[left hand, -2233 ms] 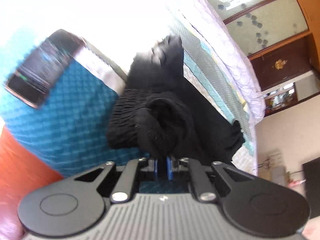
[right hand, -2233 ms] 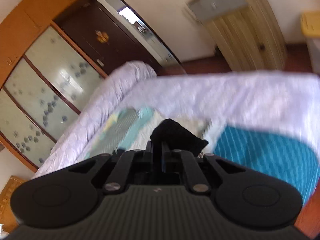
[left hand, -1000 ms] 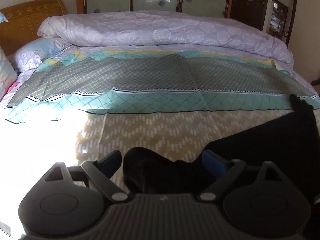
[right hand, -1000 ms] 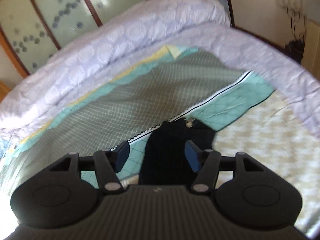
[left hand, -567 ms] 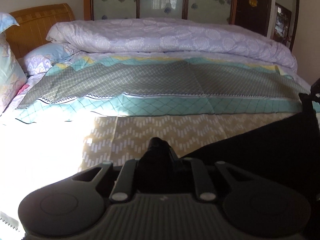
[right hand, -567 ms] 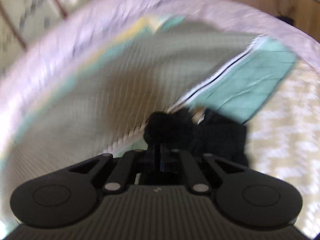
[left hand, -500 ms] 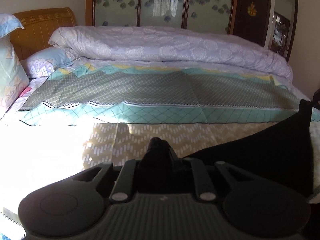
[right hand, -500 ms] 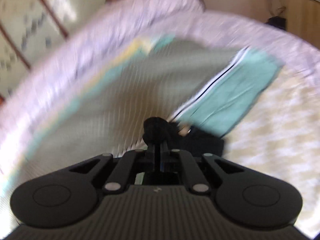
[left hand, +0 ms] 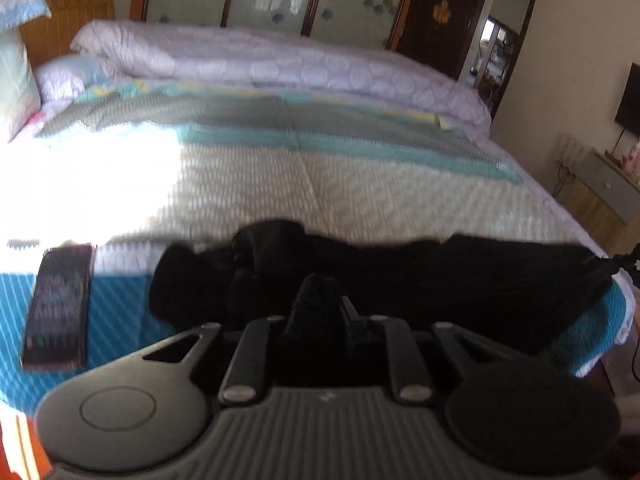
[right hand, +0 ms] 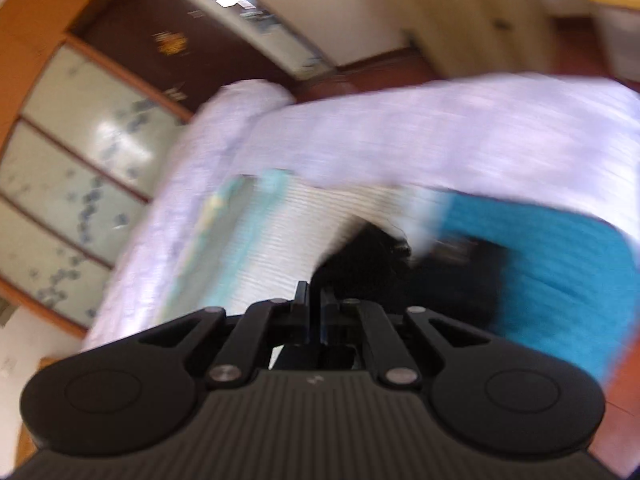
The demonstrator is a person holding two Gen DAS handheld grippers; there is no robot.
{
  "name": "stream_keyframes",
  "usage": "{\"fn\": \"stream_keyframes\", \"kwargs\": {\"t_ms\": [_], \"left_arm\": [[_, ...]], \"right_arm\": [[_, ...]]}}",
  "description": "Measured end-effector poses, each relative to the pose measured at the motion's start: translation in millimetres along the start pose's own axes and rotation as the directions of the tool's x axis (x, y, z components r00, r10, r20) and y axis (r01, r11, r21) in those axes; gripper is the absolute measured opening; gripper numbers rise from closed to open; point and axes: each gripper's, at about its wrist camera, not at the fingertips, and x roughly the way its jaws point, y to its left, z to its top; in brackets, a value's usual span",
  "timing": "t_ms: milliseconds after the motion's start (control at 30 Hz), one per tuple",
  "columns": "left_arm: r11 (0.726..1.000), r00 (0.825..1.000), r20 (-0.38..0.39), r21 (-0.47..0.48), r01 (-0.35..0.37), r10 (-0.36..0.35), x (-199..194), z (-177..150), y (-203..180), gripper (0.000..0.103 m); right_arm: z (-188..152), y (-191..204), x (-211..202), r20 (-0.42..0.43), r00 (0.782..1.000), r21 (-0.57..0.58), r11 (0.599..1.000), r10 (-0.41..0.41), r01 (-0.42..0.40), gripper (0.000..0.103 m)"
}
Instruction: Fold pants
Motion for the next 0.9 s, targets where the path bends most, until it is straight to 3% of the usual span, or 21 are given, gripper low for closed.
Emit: {"fn": "stream_keyframes", "kwargs": {"t_ms": [33, 67, 100, 167, 233, 433, 500, 533, 567, 600, 667, 700, 767, 800, 833, 900], "left_arm": [[1.0, 0.998, -0.063, 0.014, -0.02, 0.02, 7, -16, -1, 0.025], [0.997, 0.991, -0.114, 0.025, -0.069, 0.071, 13, -30, -3, 0.025], [0.994, 0.982, -0.155, 0.031, -0.104, 0.107, 16, -39, -2, 0.025], [0.995, 0.978, -0.182, 0.006, -0.103, 0.102, 7, -51, 4, 0.025], [0.996, 0.985, -0.152, -0.041, -0.082, 0.075, -13, -52, 15, 0.034], [0.965, 0.996, 0.025, -0.248, -0.082, 0.091, -58, -17, 64, 0.048], [0.949, 0.995, 0.054, -0.308, -0.06, 0.081, -54, 3, 83, 0.051], [0.941, 0.995, 0.062, -0.335, -0.048, 0.073, -50, 11, 89, 0.058], [0.936, 0.996, 0.067, -0.351, -0.028, 0.055, -42, 18, 95, 0.063], [0.933, 0.997, 0.062, -0.36, -0.014, 0.039, -32, 24, 100, 0.075], [0.93, 0.999, 0.015, -0.368, -0.024, 0.032, -5, 30, 106, 0.08], [0.932, 1.0, -0.017, -0.362, -0.018, 0.013, 9, 31, 106, 0.076], [0.942, 0.995, -0.095, -0.336, 0.005, -0.039, 39, 23, 100, 0.046], [0.947, 0.991, -0.125, -0.32, -0.001, -0.042, 50, 21, 97, 0.018], [0.948, 0.991, -0.121, -0.318, 0.02, -0.062, 53, 18, 95, 0.011], [0.942, 0.996, 0.003, -0.325, 0.082, -0.085, 30, 21, 92, 0.008]], "right_arm": [[-12, -23, -3, -0.022, 0.997, 0.008, 0.998, -0.068, 0.068, 0.013], [-21, -40, -5, -0.052, 0.986, 0.007, 0.987, -0.161, 0.161, 0.026], [-30, -56, -4, -0.072, 0.972, 0.022, 0.974, -0.223, 0.225, 0.029], [-40, -80, -22, -0.014, 0.991, 0.141, 0.981, -0.134, 0.134, 0.038], [-45, -83, -40, 0.035, 0.986, 0.194, 0.969, -0.161, 0.152, 0.039], [-44, -46, -77, 0.152, 0.986, 0.049, 0.997, -0.071, 0.064, 0.039], [-46, -28, -72, 0.141, 0.99, 0.006, 1.0, -0.009, 0.008, 0.04], [-52, -16, -71, 0.125, 0.992, -0.018, 1.0, 0.018, -0.015, 0.04], [-60, -4, -62, 0.094, 0.994, -0.046, 0.998, 0.048, -0.044, 0.041], [-70, 9, -56, 0.049, 0.996, -0.079, 0.994, 0.076, -0.072, 0.041], [-98, 37, -46, -0.045, 0.993, -0.162, 0.98, 0.113, -0.119, 0.042], [-113, 49, -42, -0.082, 0.989, -0.198, 0.971, 0.121, -0.135, 0.043], [-145, 70, -33, -0.163, 0.978, -0.255, 0.952, 0.133, -0.172, 0.044], [-161, 78, -28, -0.195, 0.972, -0.272, 0.945, 0.131, -0.182, 0.044], [-176, 85, -22, -0.231, 0.965, -0.287, 0.939, 0.124, -0.189, 0.044], [-201, 94, -9, -0.294, 0.95, -0.298, 0.934, 0.105, -0.196, 0.044]]}}
